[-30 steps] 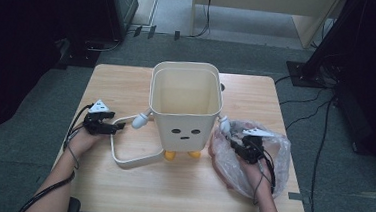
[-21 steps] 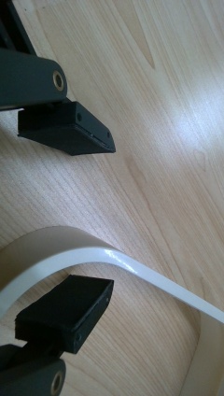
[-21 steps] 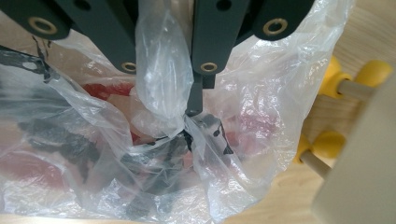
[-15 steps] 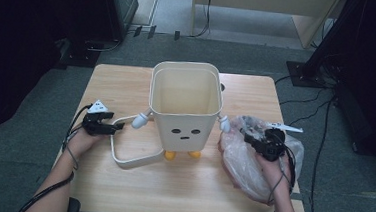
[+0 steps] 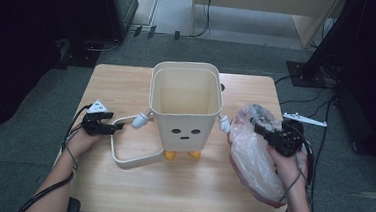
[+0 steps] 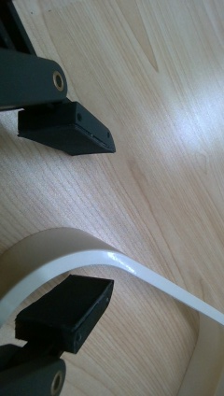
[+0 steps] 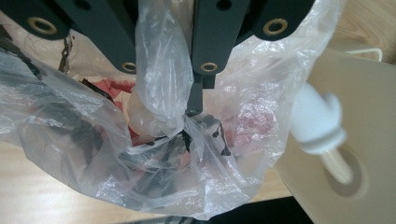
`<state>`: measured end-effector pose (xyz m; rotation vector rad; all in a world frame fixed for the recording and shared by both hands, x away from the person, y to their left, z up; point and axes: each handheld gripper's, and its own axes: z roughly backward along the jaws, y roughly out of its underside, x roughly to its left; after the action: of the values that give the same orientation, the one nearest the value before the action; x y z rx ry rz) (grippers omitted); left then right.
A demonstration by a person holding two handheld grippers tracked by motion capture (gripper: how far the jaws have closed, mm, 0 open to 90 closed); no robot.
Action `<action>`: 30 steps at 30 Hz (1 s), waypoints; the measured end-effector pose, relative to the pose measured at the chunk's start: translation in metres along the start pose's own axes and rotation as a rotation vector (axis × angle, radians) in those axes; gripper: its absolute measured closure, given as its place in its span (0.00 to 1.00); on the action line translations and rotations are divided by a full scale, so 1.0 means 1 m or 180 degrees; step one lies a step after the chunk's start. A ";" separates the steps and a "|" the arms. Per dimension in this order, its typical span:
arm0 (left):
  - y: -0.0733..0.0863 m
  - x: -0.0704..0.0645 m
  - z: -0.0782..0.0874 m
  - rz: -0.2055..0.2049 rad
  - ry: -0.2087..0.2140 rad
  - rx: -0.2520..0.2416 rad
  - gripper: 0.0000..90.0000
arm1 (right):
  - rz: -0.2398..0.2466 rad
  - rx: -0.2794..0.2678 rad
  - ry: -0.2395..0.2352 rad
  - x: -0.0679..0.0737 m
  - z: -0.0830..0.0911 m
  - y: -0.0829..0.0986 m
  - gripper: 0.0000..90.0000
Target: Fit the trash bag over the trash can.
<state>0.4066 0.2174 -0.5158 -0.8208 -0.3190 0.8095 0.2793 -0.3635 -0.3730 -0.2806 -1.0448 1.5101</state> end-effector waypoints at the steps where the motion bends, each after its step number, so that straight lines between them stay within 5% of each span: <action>1: 0.000 0.000 0.000 0.0000 0.0000 -0.0001 0.32 | 0.0008 -0.0020 -0.0015 0.002 0.003 -0.003 0.98; 12: 0.000 0.000 0.000 -0.0005 -0.0006 -0.0003 0.32 | 0.0011 -0.0169 -0.0158 0.015 0.033 -0.028 0.98; 30: 0.000 -0.001 0.000 -0.0031 -0.0021 0.0002 0.32 | 0.0214 -0.0389 -0.0348 0.058 0.062 -0.074 0.97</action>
<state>0.4062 0.2166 -0.5160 -0.8157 -0.3284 0.8034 0.2715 -0.3483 -0.2616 -0.3244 -1.2276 1.5380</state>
